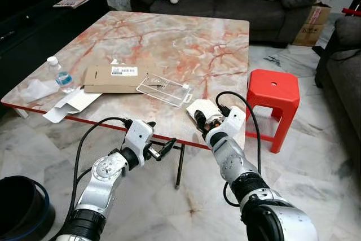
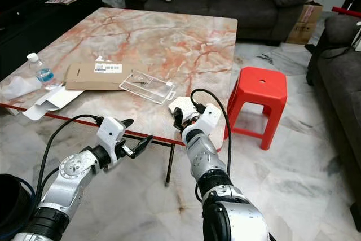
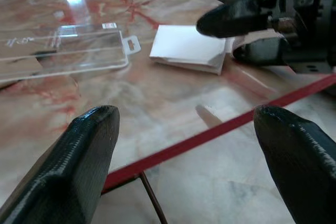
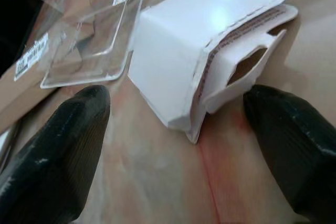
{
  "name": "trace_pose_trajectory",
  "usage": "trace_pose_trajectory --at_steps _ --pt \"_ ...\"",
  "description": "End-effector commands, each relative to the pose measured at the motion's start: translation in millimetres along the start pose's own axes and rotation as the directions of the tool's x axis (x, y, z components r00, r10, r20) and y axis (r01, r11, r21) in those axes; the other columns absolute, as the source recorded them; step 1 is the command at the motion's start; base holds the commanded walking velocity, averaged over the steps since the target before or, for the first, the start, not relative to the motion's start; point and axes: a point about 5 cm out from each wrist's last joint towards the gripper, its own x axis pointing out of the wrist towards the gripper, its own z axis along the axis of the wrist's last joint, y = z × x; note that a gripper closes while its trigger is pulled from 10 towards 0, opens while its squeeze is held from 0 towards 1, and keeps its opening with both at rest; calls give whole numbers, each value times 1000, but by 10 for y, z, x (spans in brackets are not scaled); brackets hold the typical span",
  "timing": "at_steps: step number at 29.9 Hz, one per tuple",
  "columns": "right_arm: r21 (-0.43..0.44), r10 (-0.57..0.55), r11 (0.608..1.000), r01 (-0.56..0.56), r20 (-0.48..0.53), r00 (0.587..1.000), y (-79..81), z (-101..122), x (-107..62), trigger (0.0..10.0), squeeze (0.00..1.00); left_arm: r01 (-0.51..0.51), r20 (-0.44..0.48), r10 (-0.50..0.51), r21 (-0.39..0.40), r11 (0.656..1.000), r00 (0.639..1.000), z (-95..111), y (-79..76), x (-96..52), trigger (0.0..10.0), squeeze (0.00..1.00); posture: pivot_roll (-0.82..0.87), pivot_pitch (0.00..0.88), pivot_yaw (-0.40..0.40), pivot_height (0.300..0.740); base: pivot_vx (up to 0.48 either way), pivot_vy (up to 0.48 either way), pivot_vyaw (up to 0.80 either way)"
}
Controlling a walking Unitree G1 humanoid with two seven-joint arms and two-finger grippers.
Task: Picking trash to rubbish bin
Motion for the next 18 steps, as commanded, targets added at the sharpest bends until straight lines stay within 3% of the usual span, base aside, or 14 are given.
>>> trace_pose_trajectory --at_steps 1,3,4,18 --pt "13 33 999 -33 -11 999 144 -47 26 10000 0 12 3 -12 7 1000 1000 38 -16 -10 10000 0 245 80 23 740 0 0 0" --pt "13 36 999 -35 -8 999 147 -42 28 10000 0 13 3 -13 6 1000 1000 44 -24 -16 10000 0 255 81 24 740 0 0 0" --pt "12 36 999 -36 2 999 149 -24 33 0 0 13 1 -13 5 1000 1000 57 -43 -30 10000 0 266 80 26 740 0 0 0" --pt "40 44 998 -46 33 998 177 33 48 0 0 18 4 -17 -6 1000 1000 75 -105 -44 10000 0 278 74 28 740 0 0 0"
